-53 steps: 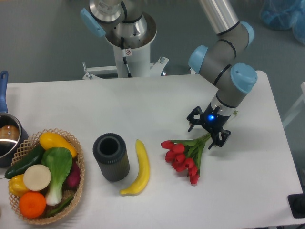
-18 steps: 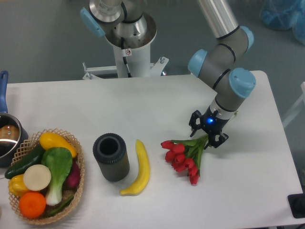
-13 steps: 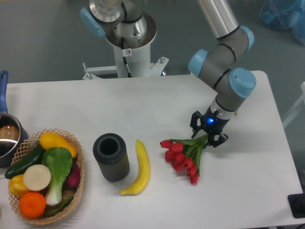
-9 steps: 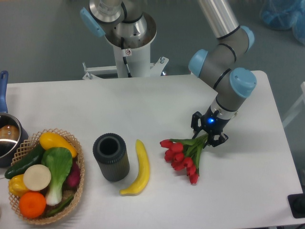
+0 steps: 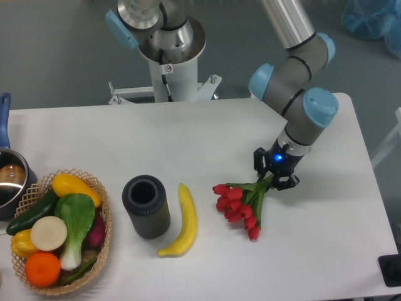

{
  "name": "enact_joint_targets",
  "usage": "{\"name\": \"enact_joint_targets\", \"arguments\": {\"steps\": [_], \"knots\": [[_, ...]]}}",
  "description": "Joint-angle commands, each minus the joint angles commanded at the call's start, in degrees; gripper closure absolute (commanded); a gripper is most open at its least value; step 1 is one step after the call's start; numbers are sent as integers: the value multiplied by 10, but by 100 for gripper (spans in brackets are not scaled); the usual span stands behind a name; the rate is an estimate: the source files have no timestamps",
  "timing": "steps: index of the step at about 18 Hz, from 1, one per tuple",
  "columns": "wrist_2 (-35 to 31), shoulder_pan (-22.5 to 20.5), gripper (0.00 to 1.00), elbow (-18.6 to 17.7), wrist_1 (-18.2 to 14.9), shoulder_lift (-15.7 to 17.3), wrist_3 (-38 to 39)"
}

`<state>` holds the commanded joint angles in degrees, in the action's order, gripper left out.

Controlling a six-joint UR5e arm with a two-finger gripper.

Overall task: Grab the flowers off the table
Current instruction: 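Lift the gripped tulip bunch up off the table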

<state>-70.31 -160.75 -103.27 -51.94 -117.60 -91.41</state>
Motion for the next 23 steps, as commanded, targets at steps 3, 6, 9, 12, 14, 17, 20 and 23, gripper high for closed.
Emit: {"name": "enact_joint_targets", "arguments": {"steps": [3, 6, 9, 12, 14, 17, 20, 23], "knots": [[4, -2, 71, 1, -2, 4, 0], [4, -3, 71, 3, -3, 13, 0], [4, -2, 71, 12, -6, 19, 1], [29, -3, 71, 13, -5, 24, 3], [68, -9, 71, 13, -5, 39, 7], [132, -15, 71, 13, -5, 43, 16], [218, -24, 71, 13, -4, 61, 39], [356, -34, 71, 14, -2, 75, 92]]}}
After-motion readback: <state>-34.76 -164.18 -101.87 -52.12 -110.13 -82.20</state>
